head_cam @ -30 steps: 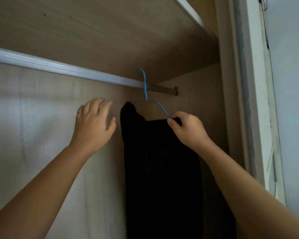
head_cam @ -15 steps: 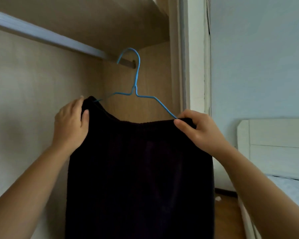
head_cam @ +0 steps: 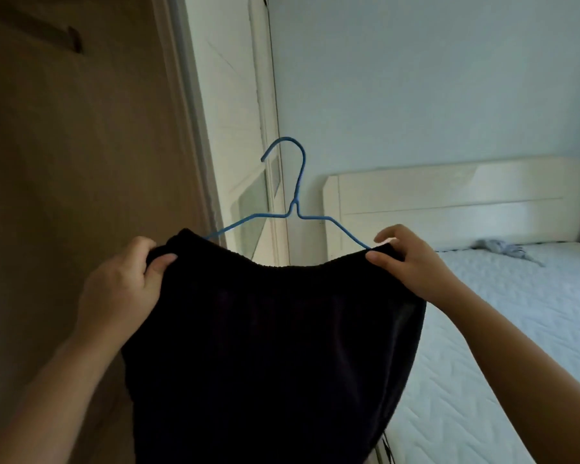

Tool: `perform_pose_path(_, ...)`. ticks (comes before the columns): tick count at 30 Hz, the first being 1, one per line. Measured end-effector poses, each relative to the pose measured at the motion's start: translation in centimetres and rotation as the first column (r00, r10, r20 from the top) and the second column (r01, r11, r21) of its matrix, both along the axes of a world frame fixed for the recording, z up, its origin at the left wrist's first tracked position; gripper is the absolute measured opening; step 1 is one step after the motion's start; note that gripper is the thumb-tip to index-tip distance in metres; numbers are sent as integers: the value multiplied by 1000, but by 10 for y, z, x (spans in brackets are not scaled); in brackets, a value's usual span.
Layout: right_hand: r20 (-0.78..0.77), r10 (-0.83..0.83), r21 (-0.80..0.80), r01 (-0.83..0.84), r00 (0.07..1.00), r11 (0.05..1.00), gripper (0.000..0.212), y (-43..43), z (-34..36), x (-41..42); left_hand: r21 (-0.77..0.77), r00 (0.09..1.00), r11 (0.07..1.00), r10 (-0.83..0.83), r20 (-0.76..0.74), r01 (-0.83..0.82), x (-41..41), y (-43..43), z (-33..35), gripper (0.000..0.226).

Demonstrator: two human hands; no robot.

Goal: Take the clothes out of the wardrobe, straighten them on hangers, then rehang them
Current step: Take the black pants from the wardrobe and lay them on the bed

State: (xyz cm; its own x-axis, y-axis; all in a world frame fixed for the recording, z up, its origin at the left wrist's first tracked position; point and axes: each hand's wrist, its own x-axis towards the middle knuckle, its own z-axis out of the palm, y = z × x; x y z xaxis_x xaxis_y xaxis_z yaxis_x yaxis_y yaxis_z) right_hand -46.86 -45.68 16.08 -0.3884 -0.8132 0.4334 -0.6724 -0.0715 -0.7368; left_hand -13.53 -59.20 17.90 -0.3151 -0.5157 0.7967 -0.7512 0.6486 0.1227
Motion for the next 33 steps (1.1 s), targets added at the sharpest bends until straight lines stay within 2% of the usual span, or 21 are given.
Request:
perform_pose_path(2,33,-142,130,137,989,982,28,20,-18,-23,21,999,999,-45,-8,45,-26,11,-12,30)
perform_pose_path(4,15,-219,287,205,976,936,43,44,-38,-41,31,993,993,-113,13,113,-51,21,-25,28)
perform_pose_path(7,59,-307,386,262,950,885,49,85,-68,-56,81,971,970,-234,47,230,-87,37,-48,22)
perform_pose_path(13,-32,-472,317,457,881,831,46,162,-91,-74,290,911,868,-412,-32,403,-145,70,-81,25)
perform_pose_path(18,-98,-560,263,564,823,783,44,220,-106,-89,345,870,806,-488,-75,482,-174,118,-97,19)
perform_pose_path(27,-78,-571,286,567,817,773,45,280,-135,-105,459,898,778,-423,-124,429,-182,188,-134,13)
perform_pose_path(33,-68,-511,341,501,857,795,38,307,-155,-97,582,927,727,-342,-154,365,-167,232,-158,15)
